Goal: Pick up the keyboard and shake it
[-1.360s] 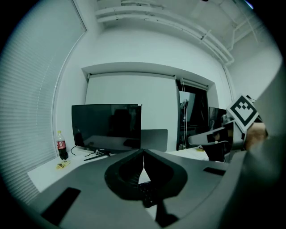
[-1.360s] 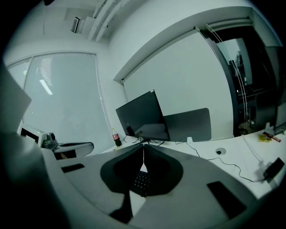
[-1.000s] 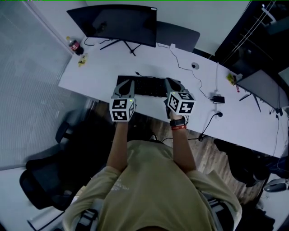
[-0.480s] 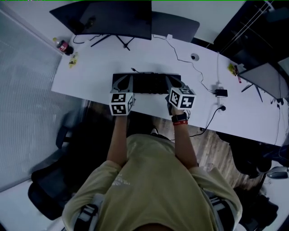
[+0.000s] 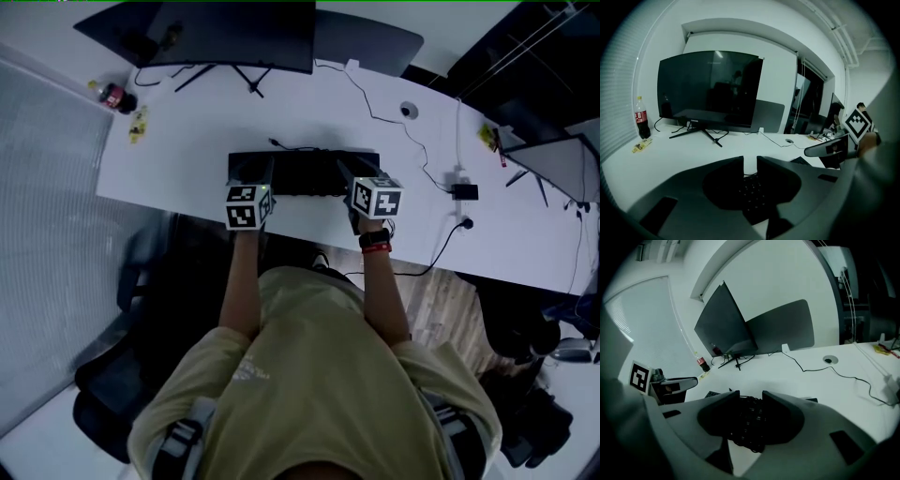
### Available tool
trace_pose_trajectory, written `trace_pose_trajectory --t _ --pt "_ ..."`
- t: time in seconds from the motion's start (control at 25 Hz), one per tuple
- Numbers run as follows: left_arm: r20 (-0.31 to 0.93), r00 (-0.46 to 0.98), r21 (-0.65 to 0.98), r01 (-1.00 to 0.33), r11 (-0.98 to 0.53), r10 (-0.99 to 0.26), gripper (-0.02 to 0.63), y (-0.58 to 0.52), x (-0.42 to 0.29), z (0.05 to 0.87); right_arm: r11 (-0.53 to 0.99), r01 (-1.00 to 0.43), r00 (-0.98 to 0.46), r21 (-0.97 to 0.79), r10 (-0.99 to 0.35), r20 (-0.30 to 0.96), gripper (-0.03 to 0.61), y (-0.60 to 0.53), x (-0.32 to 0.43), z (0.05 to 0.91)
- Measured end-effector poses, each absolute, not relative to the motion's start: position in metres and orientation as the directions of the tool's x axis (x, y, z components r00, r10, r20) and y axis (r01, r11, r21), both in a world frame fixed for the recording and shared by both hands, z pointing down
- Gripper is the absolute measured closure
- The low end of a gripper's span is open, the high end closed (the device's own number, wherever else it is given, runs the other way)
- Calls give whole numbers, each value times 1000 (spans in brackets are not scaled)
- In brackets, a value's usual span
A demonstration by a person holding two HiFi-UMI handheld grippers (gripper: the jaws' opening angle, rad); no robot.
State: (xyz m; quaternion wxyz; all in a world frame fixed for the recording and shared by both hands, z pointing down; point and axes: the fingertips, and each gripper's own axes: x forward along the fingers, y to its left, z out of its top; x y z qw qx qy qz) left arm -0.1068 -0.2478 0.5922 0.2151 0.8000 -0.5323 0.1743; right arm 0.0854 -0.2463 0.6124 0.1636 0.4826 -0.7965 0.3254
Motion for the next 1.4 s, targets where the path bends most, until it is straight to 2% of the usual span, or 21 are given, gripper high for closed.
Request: trace_pose_trajectory --t 0.24,0.4,0.68,0.92,1.4 --pt "572 356 184 -934 -307 -739 383 -264 -117 621 300 -890 -454 -344 -665 594 364 -264 92 629" --pt "609 336 194 -942 -276 -719 336 -271 -130 637 290 -902 -431 -321 -665 610 339 -273 101 638" --pt "671 261 181 -965 -188 -694 256 -275 -175 667 261 -919 -395 -297 -643 657 258 -284 116 653" --pt "701 252 171 -968 -185 -668 230 -276 -198 685 245 -934 -358 -262 -651 669 212 -290 127 663" --pt "734 329 211 -942 -261 -594 221 -283 -202 707 177 -952 -304 -249 -612 730 190 -291 167 689"
